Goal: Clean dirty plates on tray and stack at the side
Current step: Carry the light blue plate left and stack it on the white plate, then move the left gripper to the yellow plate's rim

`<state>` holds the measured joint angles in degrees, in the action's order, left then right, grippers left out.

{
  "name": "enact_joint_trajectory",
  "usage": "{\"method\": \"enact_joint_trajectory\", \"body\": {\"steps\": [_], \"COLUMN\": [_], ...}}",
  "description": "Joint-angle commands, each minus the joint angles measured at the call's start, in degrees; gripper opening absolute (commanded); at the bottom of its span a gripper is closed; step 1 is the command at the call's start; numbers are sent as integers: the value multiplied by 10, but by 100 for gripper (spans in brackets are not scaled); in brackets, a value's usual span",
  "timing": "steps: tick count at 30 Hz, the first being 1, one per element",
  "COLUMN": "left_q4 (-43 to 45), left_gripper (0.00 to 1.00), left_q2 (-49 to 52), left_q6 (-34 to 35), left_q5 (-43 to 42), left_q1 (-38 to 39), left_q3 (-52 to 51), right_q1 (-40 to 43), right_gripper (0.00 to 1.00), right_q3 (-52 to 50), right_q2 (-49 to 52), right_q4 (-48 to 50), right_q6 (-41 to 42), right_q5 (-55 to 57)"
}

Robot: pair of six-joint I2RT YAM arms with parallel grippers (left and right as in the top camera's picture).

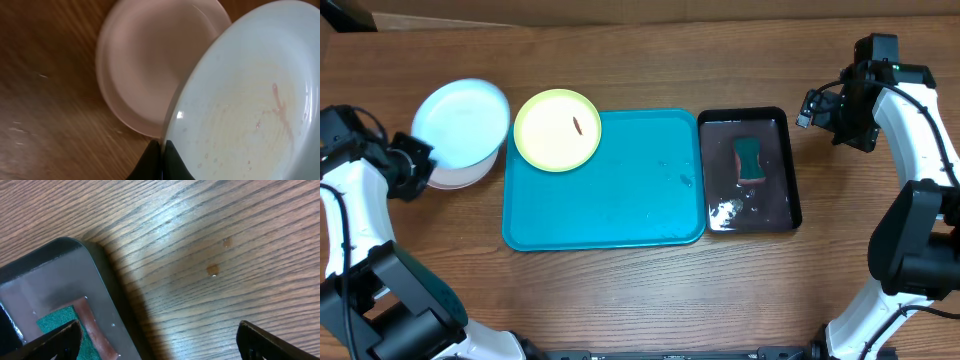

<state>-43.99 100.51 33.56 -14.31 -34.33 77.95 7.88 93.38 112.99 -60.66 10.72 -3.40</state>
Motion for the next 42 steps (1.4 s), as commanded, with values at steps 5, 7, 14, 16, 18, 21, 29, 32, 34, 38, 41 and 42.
{"method": "enact_joint_trajectory", "body": {"steps": [5, 7, 14, 16, 18, 21, 29, 32, 34, 38, 41, 42], "left_q4": [33, 38, 65, 74, 82, 68, 21, 17, 18, 23, 23, 24], "left_gripper": [4, 4, 17, 48, 76, 83, 60, 60, 63, 59, 52, 51], "left_q2": [11, 24, 83, 83, 81, 80, 80, 80, 80, 82, 82, 83], "left_q6": [29, 29, 23, 9, -17, -44, -79, -78, -78, -78, -78, -78], "left_q5": [133, 133, 132, 126, 89, -11, -107, -32, 16, 92, 134, 134], "left_q1": [0, 2, 4, 4, 4, 4, 68, 120, 159, 226, 261, 264], "left_q3": [-2, -2, -2, -2, 5, 33, 71, 66, 62, 61, 61, 61], "right_q1": [2, 2, 2, 2, 2, 2, 2, 2, 2, 2, 2, 2], "right_gripper": [100, 100, 100, 100, 100, 100, 100, 100, 100, 100, 100, 100], "right_q3": [6, 6, 6, 6, 6, 6, 6, 6, 6, 6, 6, 6], "right_q2": [-9, -9, -9, -9, -9, -9, -9, -9, -9, -9, -9, -9], "right_q4": [2, 2, 2, 2, 2, 2, 2, 2, 2, 2, 2, 2], "right_q6": [4, 4, 4, 4, 4, 4, 4, 4, 4, 4, 4, 4], "right_q5": [4, 4, 3, 4, 4, 3, 4, 4, 4, 3, 4, 4]}}
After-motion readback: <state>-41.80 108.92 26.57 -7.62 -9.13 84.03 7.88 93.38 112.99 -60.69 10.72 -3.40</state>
